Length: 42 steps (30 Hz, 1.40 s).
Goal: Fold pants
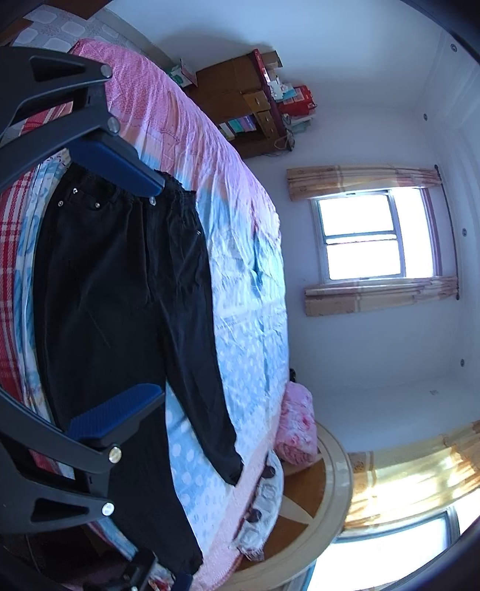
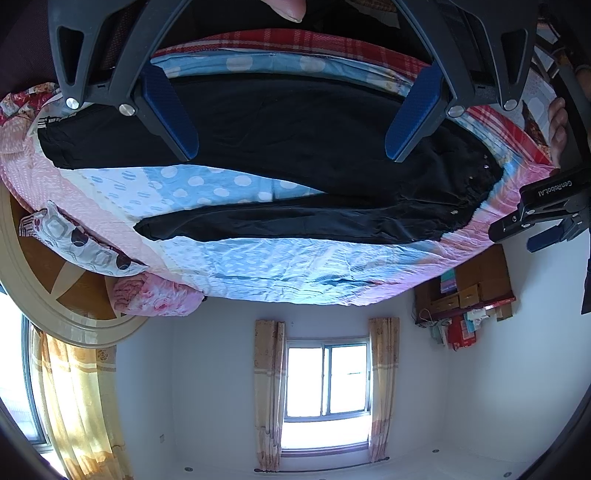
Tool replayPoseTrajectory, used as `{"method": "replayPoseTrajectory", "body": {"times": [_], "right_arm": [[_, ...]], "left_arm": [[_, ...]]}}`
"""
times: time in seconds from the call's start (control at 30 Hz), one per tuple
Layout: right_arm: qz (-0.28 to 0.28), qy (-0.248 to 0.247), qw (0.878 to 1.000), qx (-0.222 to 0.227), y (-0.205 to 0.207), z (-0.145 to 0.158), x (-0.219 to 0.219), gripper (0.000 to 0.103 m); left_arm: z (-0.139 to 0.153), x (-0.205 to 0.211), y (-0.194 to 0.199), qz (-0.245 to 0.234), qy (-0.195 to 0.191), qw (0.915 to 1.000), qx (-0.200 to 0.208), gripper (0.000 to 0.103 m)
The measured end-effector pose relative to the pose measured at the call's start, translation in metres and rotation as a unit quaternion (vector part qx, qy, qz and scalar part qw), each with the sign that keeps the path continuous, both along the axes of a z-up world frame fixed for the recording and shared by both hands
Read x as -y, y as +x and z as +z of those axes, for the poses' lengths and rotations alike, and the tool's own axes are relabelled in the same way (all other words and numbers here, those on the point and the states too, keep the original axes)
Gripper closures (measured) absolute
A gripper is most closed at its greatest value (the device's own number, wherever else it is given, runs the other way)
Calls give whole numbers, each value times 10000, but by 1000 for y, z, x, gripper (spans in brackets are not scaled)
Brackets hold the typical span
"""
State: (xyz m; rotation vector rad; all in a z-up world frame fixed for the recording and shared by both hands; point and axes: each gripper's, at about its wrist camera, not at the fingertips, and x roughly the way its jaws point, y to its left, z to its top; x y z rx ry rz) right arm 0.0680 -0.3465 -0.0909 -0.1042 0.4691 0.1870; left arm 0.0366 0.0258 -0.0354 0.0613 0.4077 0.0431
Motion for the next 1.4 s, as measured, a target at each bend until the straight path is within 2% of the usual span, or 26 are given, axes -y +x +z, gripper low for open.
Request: {"method": "replayPoseTrajectory", "body": {"times": [0.1,0.2,0.33,0.43,0.53,0.6,0.77,0.83,0.9,0.93,1.0,1.07,1.13,1.27,1.3,1.37,1.4], "right_arm": [[-22,-10,9998,-187,17,-9,4,1],[-73,-51,9994,-335,36,-19,12,1],[-134,28,9985,-530,66,-27,28,1],[-182,35,9978,-635,91,-30,38,1],[-307,-32,9966,-770,118,-34,48,1],[-364,-5,9954,-883,134,-37,55,1],[-605,62,9920,-1103,175,-40,73,1],[-710,48,9909,-1145,187,-40,81,1],[-771,40,9904,-1148,195,-39,87,1],[-800,59,9898,-1173,201,-40,92,1],[-837,94,9883,-1274,213,-40,101,1],[-916,60,9873,-1299,227,-38,113,1],[-1045,75,9852,-1353,247,-34,133,2],[-1229,190,9803,-1531,295,-25,180,2],[-1370,227,9782,-1544,314,-22,195,5],[-1541,207,9744,-1624,346,-19,216,19],[-1590,222,9729,-1666,357,-19,222,30]], "left_arm": [[-15,-11,20,133,109,9998,-112,0],[-29,-40,53,488,264,9979,-331,0],[-39,-97,104,912,12,9929,-763,0],[-42,-130,145,1162,44,9882,-993,0],[-47,-156,187,1180,-193,9850,-1241,0],[-57,-167,223,1228,-153,9814,-1469,1],[-82,-184,291,1311,-132,9709,-2000,13],[-92,-190,316,1314,-155,9666,-2196,21],[-105,-194,339,1303,-189,9607,-2444,23],[-113,-196,351,1305,-212,9569,-2587,32],[-126,-198,366,1308,-169,9495,-2848,41],[-133,-202,371,1233,-401,9473,-2931,49],[-137,-206,374,1175,-677,9437,-3016,51],[-138,-212,376,1011,-868,9433,-3041,51],[-138,-213,374,967,-884,9447,-3007,51],[-139,-211,374,934,-829,9462,-2985,51],[-139,-210,373,928,-808,9470,-2969,52]]}}
